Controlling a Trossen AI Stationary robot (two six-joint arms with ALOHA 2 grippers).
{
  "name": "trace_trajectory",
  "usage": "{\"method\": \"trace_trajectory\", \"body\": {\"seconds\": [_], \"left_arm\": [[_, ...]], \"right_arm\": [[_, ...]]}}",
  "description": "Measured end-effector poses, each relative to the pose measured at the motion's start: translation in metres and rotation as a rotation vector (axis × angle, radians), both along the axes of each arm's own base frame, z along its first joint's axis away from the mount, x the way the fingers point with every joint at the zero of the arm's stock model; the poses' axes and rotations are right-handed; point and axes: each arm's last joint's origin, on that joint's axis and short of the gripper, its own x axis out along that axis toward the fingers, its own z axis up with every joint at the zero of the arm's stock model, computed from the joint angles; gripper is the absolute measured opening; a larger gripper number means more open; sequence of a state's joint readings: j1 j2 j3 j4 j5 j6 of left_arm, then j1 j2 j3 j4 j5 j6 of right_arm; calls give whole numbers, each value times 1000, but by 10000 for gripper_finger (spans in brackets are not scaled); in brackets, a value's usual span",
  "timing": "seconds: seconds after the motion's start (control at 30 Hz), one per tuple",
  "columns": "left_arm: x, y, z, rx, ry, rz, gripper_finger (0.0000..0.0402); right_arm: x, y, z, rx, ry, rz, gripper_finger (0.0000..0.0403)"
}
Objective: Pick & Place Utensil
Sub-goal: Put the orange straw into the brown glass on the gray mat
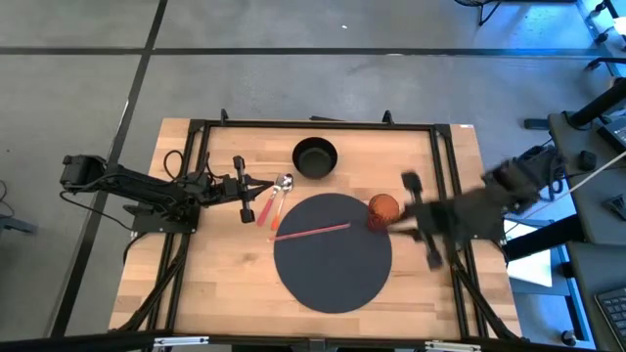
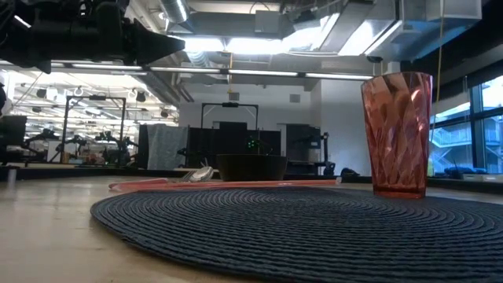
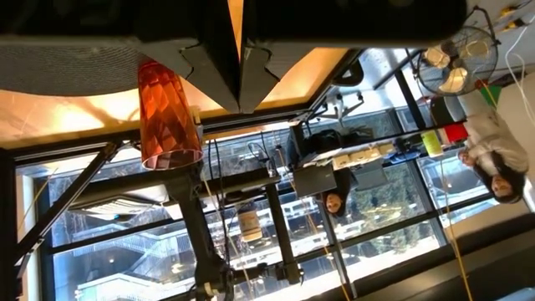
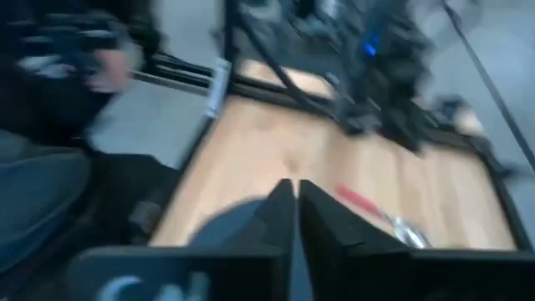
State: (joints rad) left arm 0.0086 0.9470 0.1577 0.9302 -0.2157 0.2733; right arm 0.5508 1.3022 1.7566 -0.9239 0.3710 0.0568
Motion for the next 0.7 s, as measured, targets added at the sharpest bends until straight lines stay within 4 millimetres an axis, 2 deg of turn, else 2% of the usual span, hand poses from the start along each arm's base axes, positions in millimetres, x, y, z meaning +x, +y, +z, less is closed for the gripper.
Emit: {"method": "trace_trajectory", "body": {"seconds": [0.07, 0.13, 0.23, 0.3, 0.4, 0.57, 0.7], "left_arm": [[0, 0, 0, -6, -2, -1, 3], [0, 0, 0, -19, -5, -3, 3], [0, 0, 0, -24, -6, -4, 3], [0, 0, 0, -24, -6, -3, 3], [0, 0, 0, -24, -6, -4, 3], [0, 0, 0, -10, -3, 6, 3], [0, 0, 0, -12, -3, 9, 3]], "right_arm": [[-7, 12, -10, -21, -70, 87, 8], [-12, 20, -20, -32, -171, 155, 16], [-17, 20, -37, -23, -310, 220, 29], [-21, 12, -50, -24, -335, 241, 32], [-34, -10, -65, 22, -350, 204, 25], [-56, -38, -82, 140, -546, 329, 5], [-65, -52, -109, 157, -555, 241, 7]]}}
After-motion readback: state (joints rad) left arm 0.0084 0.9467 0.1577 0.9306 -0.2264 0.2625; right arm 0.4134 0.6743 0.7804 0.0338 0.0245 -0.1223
